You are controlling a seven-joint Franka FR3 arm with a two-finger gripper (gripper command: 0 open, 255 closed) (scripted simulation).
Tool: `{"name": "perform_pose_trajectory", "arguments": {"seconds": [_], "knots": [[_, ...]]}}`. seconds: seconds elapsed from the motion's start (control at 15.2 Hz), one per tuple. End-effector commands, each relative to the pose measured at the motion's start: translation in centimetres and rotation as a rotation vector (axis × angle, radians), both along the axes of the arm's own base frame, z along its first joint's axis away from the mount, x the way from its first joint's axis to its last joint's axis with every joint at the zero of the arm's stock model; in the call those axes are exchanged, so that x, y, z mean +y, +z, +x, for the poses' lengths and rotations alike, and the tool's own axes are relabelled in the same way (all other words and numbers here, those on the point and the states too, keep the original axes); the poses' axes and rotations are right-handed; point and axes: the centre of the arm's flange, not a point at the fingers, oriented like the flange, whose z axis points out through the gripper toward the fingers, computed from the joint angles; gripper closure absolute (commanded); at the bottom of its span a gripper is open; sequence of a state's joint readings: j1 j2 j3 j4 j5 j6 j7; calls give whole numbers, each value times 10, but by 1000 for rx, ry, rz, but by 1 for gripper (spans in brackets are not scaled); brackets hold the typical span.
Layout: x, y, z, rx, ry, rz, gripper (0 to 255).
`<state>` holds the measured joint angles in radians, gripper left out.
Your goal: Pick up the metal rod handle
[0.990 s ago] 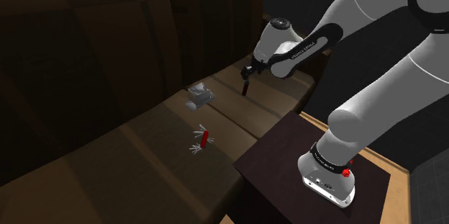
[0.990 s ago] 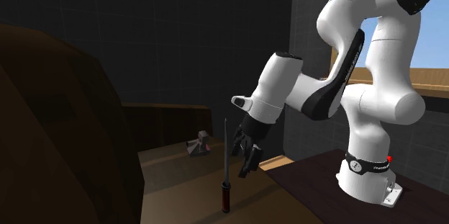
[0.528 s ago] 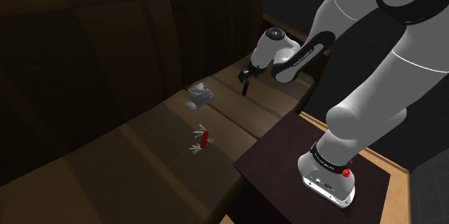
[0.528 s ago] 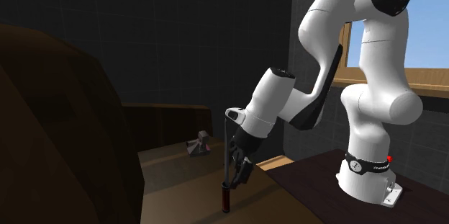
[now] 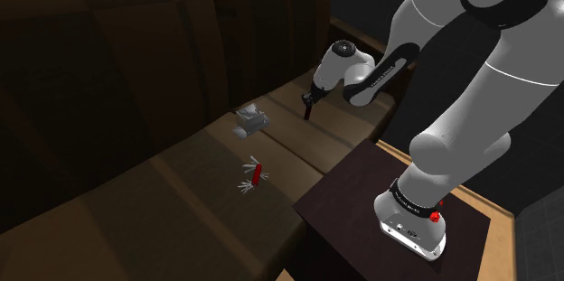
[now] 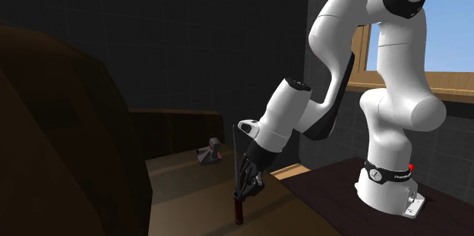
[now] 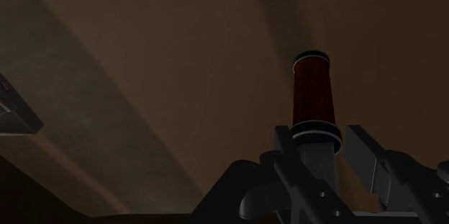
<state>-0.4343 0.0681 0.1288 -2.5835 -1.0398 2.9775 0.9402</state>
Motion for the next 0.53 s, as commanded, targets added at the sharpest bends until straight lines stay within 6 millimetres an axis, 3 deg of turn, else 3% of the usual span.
{"name": "perform_pose_trajectory", "arguments": {"seconds": [0.0,0.33,0.46], "knots": [[0,-1,-1,2,0,0,255],[-1,-1,0,2,0,0,255],[-1,10,0,2,0,0,255]]}}
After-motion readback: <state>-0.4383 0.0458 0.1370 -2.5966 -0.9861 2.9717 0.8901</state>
